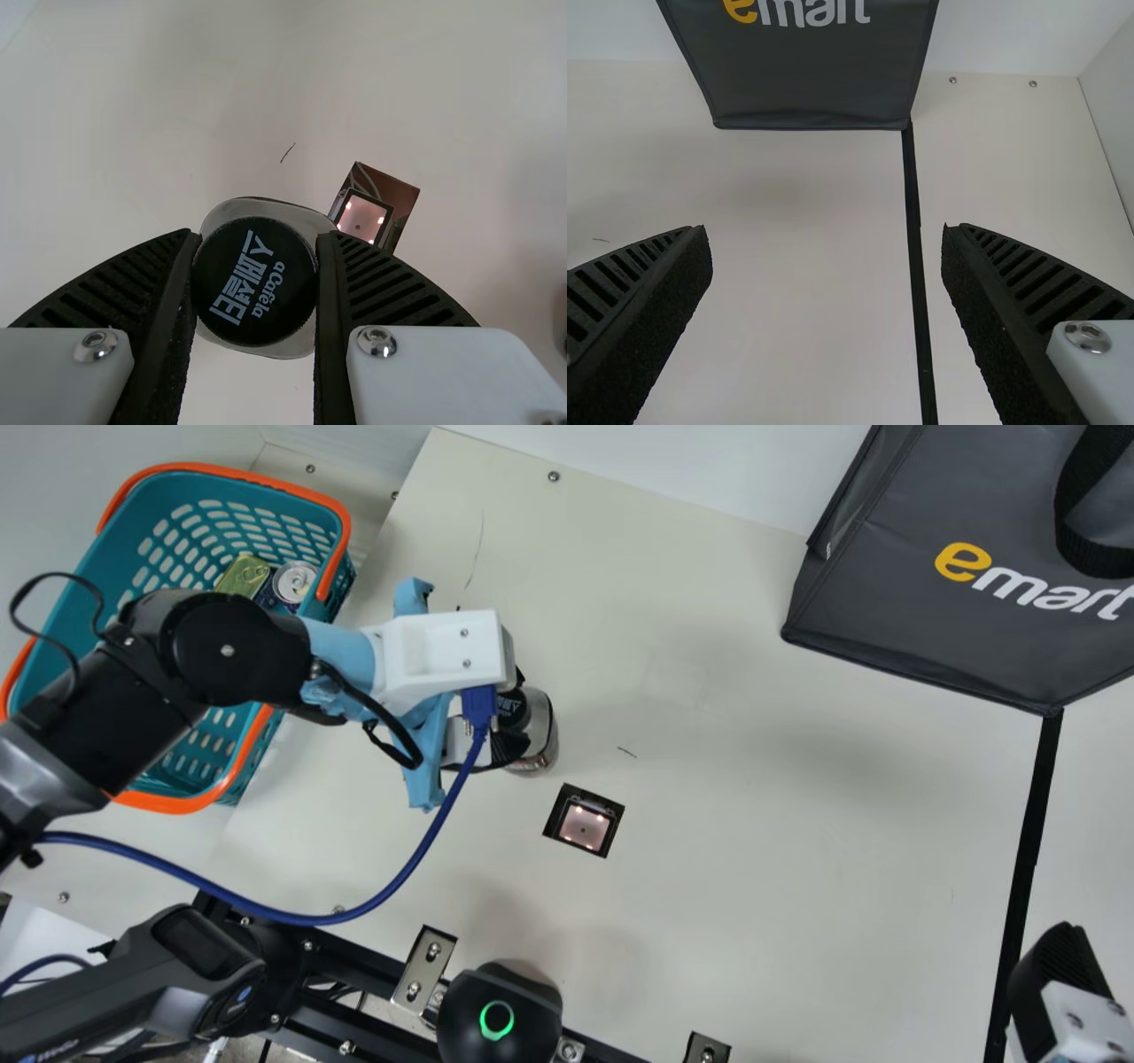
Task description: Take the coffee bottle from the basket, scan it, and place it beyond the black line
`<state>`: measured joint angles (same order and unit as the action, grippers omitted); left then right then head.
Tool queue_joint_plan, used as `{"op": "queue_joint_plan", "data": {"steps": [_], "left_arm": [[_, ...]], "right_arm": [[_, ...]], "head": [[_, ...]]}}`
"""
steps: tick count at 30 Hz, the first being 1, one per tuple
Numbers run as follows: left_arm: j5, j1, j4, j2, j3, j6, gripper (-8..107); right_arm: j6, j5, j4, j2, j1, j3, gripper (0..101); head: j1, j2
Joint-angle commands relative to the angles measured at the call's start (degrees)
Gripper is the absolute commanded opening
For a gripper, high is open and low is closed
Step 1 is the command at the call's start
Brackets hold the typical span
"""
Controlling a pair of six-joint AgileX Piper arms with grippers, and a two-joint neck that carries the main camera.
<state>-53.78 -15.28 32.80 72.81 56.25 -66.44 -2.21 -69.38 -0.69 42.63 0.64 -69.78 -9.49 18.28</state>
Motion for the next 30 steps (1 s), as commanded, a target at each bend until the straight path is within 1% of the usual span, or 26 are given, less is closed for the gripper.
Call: {"op": "queue_joint_plan", "data": {"steps": [1, 8, 21, 30], "left_arm": [[0.2, -0.1, 0.0, 0.1, -0.2, -0.6, 10], [0.9, -0.2, -0.1, 0.7, -0.4, -2.8, 10], [1.5, -0.5, -0.4, 3.1, 1.8, -4.3, 10], [1.5, -0.6, -0.9, 4.0, 2.0, -5.4, 10]], "right_arm": [[0.0, 0.0, 0.0, 0.0, 0.0, 0.0, 91], [0.0, 0.0, -0.1, 0.0, 0.0, 0.0, 91], [0.0, 0.0, -0.1, 0.0, 0.0, 0.0, 91], [0.0, 0.0, -0.1, 0.0, 0.0, 0.0, 91]], "head": [[1.6, 0.1], [1.6, 0.1], [1.6, 0.1], [1.6, 0.1]]}}
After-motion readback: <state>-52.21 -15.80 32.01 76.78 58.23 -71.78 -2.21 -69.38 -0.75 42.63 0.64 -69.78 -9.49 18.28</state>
